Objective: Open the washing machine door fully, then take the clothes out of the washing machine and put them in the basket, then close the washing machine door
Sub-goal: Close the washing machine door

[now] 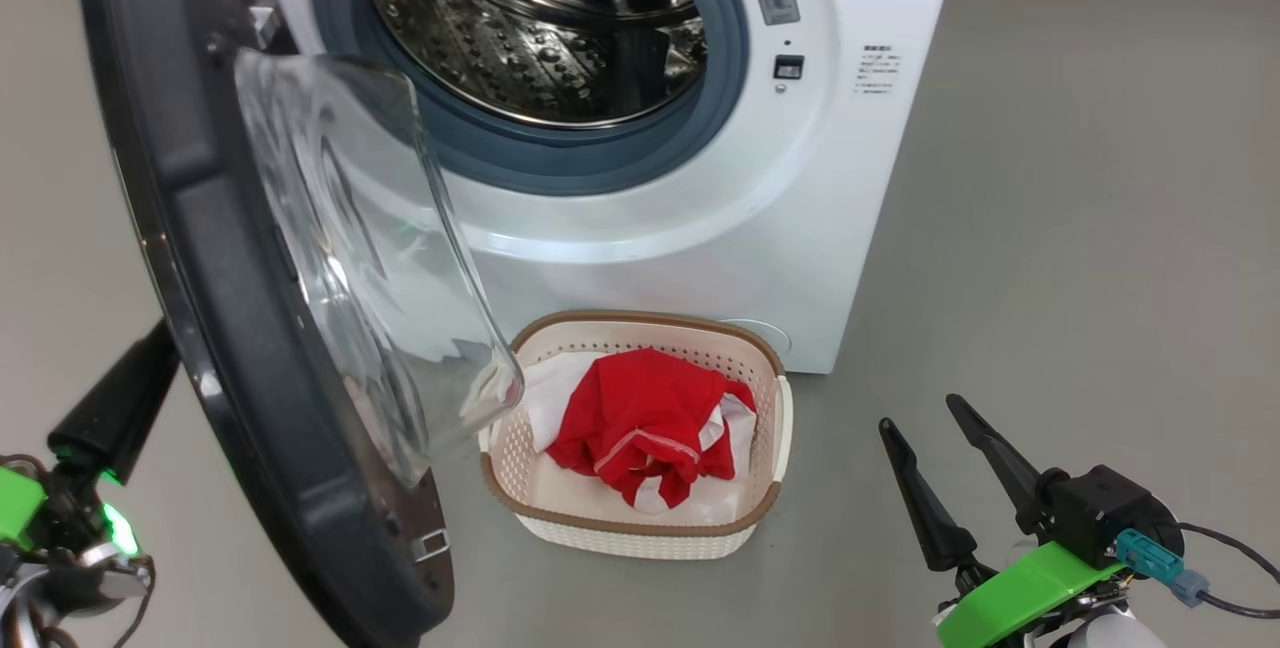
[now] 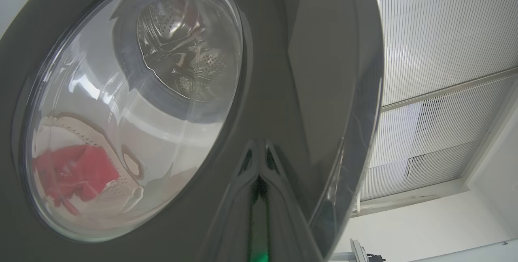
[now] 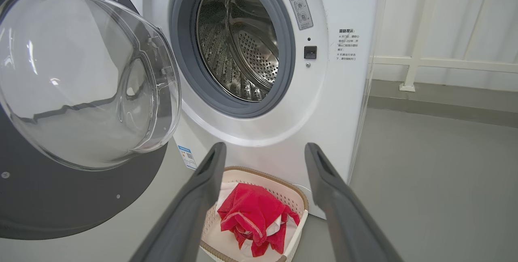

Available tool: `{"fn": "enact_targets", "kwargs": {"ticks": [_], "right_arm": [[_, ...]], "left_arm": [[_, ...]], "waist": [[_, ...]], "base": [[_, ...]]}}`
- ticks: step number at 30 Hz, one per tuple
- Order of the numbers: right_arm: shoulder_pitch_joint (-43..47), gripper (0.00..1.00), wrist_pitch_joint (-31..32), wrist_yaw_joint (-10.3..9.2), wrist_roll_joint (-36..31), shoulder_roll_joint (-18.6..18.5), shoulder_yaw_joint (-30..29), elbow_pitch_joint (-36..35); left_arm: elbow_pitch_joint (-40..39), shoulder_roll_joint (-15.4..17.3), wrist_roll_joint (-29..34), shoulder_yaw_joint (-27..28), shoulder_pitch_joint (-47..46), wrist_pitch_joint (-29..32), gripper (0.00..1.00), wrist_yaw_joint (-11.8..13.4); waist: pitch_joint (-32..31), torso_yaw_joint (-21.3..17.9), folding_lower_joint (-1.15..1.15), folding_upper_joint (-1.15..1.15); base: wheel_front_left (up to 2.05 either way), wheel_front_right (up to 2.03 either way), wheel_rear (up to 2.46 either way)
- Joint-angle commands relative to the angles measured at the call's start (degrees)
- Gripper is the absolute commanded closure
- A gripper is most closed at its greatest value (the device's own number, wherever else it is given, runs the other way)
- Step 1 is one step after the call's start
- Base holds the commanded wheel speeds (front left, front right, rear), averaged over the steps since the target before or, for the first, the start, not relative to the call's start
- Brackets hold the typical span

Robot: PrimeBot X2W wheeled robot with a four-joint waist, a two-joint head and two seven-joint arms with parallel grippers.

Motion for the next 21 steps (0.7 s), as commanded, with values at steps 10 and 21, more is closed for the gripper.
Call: {"fn": "enact_targets", "kwargs": {"ticks": [10,21], "right_arm": [[-2.35,0.0,-0.37,0.19,0.35,-0.41,0.55,-1.41],[-2.25,0.0,-0.37,0.19,0.2,-0.31,0.32,-1.45]], "left_arm": [[-3.04,1.12,-2.53,-1.21,1.47,-1.7,1.0,0.11],[-3.36,1.12,-3.43,-1.75,1.99,-2.73,1.0,-0.09]], "waist": [[0.77,-2.08,0.0,0.0],[0.77,-2.42,0.0,0.0]], "base": [[0.0,0.0,0.0],[0.0,0.0,0.0]]}}
